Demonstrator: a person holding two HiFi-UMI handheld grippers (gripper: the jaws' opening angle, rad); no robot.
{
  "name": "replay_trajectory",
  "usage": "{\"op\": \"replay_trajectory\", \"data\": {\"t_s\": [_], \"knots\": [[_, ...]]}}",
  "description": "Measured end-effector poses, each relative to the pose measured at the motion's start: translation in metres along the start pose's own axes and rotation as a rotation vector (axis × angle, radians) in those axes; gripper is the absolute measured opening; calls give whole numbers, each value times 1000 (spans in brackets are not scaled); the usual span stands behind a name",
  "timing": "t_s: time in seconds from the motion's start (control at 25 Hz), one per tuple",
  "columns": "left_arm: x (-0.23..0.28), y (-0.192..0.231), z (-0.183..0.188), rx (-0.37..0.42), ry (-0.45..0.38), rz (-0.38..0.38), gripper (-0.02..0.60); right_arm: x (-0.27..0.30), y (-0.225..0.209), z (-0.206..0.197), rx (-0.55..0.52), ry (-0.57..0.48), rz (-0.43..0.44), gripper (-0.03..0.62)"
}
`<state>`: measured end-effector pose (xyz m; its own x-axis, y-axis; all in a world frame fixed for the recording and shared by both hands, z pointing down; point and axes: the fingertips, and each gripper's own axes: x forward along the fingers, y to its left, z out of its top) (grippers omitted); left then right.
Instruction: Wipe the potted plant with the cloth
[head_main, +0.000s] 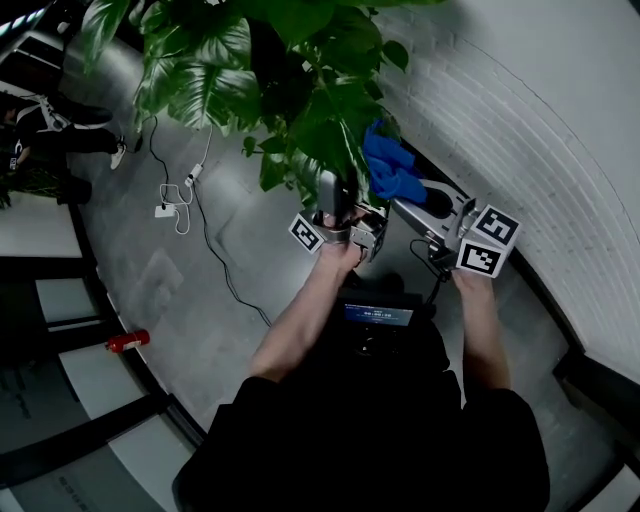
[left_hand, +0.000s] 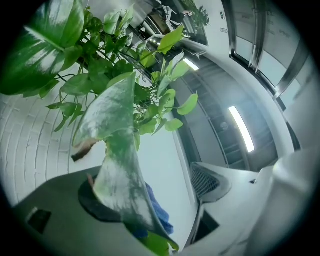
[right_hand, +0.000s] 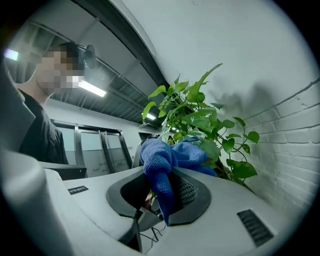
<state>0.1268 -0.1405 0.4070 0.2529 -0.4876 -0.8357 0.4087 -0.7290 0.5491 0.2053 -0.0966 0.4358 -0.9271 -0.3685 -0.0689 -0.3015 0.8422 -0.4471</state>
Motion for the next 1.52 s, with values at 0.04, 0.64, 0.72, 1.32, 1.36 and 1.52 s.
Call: {"op": "replay_trajectory", "data": {"t_s": [0.04,0.64,0.72,1.32,1.36,1.52], "knots": [[0,0,0,1,-1,2,420,-3,4,-4,-3,6,4,95],[-25,-6,-1,69,-2,74,420,-58,46,-27,-84,121,77,95],[-28,-11,3,79,-20,72,420,-67,48,8,-110,42,75,95],[-11,-35,-14,98,5,9,420,33,26,50,-327,141,33,95],[-12,-35,-14,102,11,13,420,37,27,35,-297,186,45,95],[-13,-35,-13,113,24,29,420,28,39,4,-198,238,87,95]]}}
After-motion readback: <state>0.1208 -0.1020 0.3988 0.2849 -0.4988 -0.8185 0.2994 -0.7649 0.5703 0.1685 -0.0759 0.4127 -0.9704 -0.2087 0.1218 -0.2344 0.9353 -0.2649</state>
